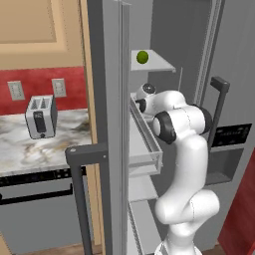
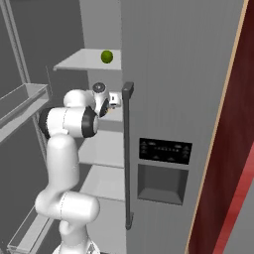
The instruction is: Grab the lime and lemon from the fridge, place them in the blender, close the lid, and turn on the blender to create a marinade.
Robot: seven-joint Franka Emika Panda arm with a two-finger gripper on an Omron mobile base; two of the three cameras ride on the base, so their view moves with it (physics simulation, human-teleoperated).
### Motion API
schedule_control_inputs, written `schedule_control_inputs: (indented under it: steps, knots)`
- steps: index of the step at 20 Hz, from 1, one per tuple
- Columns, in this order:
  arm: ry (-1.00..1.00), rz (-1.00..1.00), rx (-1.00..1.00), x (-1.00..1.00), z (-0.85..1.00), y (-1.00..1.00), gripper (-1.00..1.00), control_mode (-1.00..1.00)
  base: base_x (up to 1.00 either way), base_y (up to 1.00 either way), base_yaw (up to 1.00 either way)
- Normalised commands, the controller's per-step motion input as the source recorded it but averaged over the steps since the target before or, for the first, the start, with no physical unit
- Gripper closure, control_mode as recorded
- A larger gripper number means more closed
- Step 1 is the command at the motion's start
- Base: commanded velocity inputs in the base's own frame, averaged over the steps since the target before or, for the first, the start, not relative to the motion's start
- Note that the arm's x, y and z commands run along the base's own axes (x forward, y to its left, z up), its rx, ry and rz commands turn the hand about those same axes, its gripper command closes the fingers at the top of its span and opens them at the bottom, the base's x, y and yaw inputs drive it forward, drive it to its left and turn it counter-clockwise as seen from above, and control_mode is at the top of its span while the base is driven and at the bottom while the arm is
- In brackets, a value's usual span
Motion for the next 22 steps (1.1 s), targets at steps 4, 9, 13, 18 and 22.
schedule_control_inputs:
  steps: [4,9,13,18,22]
  knots:
    - [0.05,0.0,0.0,0.0,-0.67,0.0,1.0,-1.0,0.0,0.0,0.0]
    - [0.0,0.0,0.0,-0.08,-0.54,0.0,1.0,-1.0,0.0,0.0,0.0]
    - [-0.07,0.0,0.0,-0.3,-0.06,0.0,1.0,-1.0,0.0,0.0,0.0]
    - [-0.2,0.0,0.06,-0.73,0.26,-0.11,1.0,-1.0,0.0,0.0,0.0]
    - [-0.25,0.0,0.14,-1.0,0.53,-0.37,1.0,-1.0,0.0,0.0,0.0]
